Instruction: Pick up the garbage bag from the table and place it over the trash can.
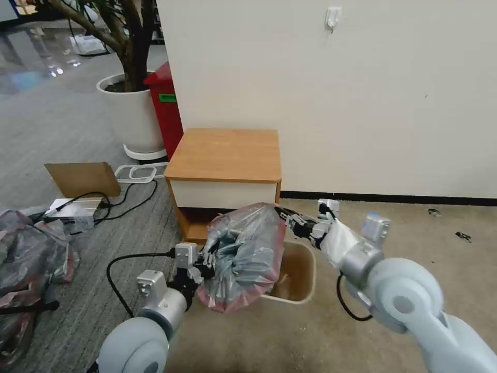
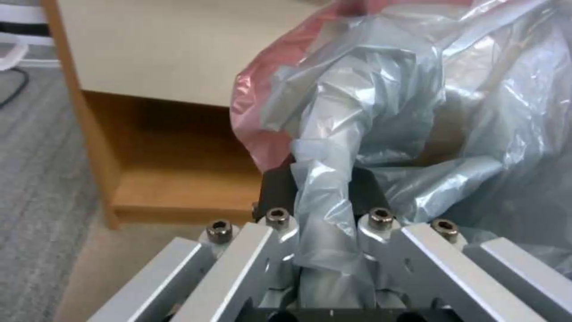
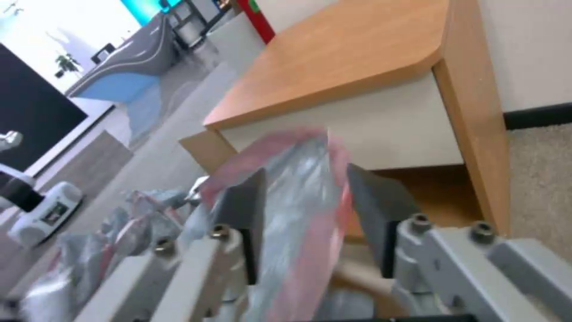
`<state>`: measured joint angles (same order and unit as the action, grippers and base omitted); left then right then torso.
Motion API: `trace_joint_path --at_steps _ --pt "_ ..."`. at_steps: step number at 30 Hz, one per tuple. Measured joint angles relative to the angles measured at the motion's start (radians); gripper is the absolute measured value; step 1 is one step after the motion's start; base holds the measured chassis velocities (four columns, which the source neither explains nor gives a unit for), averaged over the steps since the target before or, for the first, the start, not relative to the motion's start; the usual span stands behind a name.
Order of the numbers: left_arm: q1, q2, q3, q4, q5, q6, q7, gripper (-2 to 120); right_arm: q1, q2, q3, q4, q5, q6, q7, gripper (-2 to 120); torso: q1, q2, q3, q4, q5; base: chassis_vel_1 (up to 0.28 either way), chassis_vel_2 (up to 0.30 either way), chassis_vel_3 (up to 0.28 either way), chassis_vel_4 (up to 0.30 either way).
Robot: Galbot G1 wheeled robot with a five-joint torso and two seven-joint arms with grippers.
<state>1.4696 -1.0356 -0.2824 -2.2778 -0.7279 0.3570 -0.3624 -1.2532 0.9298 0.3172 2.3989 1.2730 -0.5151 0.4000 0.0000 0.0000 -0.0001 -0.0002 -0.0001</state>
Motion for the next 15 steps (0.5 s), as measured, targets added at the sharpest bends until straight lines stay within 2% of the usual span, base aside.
trace_joint_path --at_steps 2,4,7,8,10,12,15 --pt "-0.015 -0.001 -0.004 0.012 -0.002 -0.002 -0.006 7 -0.027 0.000 0.002 0.031 0.039 -0.005 0.027 52 0.000 0.000 0.000 0.0000 -0.0001 0.000 0.000 0.000 0.000" --pt "-0.021 -0.002 -0.007 0.016 -0.003 -0.004 -0.007 7 -0.033 0.003 -0.007 0.038 0.055 -0.007 0.043 54 0.000 0.000 0.000 0.0000 -0.0001 0.000 0.000 0.000 0.000" --pt "-0.032 -0.002 -0.013 0.026 -0.004 -0.006 -0.008 7 -0.035 0.030 -0.081 0.017 0.048 -0.002 0.083 70 0.000 0.000 0.000 0.0001 0.0001 0.000 0.000 0.000 0.000" --pt "-0.032 -0.002 -0.013 0.026 -0.004 -0.006 -0.008 7 -0.035 0.030 -0.081 0.017 0.048 -0.002 0.083 70 0.000 0.000 0.000 0.0001 0.0001 0.000 0.000 0.000 0.000" --pt "-0.037 0.001 -0.015 0.028 -0.005 -0.006 -0.008 7 -0.023 0.061 -0.131 -0.001 0.046 0.004 0.119 80 0.000 0.000 0.000 0.0003 0.0001 0.000 0.000 0.000 0.000" --pt "-0.038 0.002 -0.017 0.028 -0.004 -0.007 -0.008 7 -0.022 0.070 -0.144 -0.008 0.046 0.006 0.125 84 0.000 0.000 0.000 0.0003 0.0001 0.000 0.000 0.000 0.000" --pt "-0.040 0.004 -0.022 0.027 -0.004 -0.008 -0.009 7 -0.023 0.089 -0.173 -0.022 0.043 0.018 0.131 97 0.000 0.000 0.000 0.0002 0.0000 0.000 0.000 0.000 0.000"
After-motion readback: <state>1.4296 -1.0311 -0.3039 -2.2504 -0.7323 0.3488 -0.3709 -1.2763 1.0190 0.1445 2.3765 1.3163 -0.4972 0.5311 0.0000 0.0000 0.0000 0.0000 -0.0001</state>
